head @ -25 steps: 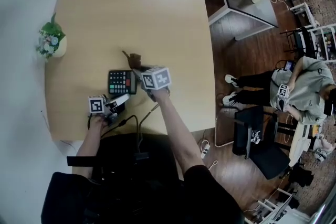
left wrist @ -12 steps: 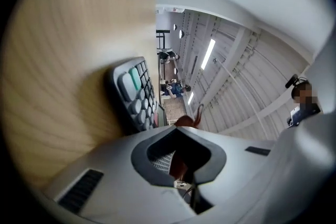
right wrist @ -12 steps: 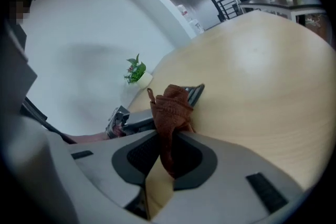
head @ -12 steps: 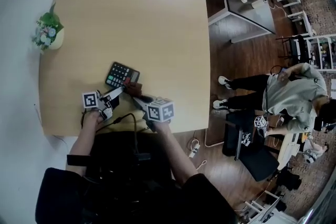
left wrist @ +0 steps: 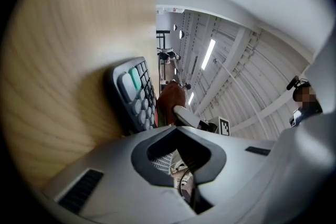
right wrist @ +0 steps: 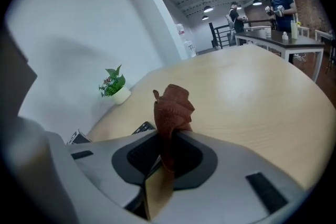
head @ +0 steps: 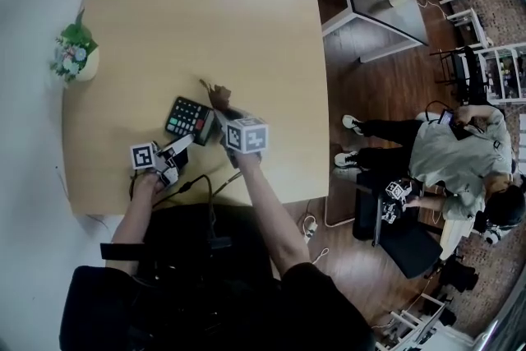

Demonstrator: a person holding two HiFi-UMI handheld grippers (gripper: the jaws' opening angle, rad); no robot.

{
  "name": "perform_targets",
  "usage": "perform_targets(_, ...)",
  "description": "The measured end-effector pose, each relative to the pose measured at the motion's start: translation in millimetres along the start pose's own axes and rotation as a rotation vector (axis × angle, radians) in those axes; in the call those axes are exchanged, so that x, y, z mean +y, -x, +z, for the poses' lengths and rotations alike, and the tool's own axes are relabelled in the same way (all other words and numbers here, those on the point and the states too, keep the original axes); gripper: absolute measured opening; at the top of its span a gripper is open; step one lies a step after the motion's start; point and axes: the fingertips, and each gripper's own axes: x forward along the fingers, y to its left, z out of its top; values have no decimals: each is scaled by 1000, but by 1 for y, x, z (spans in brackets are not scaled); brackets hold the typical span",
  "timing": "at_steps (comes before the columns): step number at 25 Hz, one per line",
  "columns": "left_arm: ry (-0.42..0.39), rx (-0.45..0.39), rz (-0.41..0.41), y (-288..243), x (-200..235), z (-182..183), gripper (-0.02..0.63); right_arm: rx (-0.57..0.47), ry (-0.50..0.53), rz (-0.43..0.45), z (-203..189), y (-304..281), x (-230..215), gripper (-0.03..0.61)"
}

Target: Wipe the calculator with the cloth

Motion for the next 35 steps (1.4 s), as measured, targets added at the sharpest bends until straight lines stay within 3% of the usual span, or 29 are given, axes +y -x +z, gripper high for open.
perform_targets(6, 3, 0, 11, 3, 3, 1, 15, 33, -101, 78, -45, 25, 36, 64)
perform_targets(12, -4, 0, 10, 2, 1, 1, 14, 182, -174, 283, -118, 42, 102, 63)
perform_targets(14, -6, 2, 8, 1, 2, 1, 15, 140, -151, 242, -102, 46, 87, 64)
perform_targets(19, 11, -5, 6, 2, 4, 1, 15, -93, -43, -15, 1, 44, -1, 64)
perform_targets(21, 11, -8, 5, 2, 3, 2, 15, -92, 4, -46, 17, 30, -17, 64)
perform_targets(26, -1, 0, 12, -2, 2, -1, 15, 16, 81, -31, -16, 15, -1, 64)
perform_targets(29, 9, -4, 13, 1, 2, 0, 15, 23, 24, -12, -44, 28, 20, 64)
perform_targets(35, 1, -9, 2, 0, 0, 1, 15, 197, 32, 213, -119, 46, 86, 64)
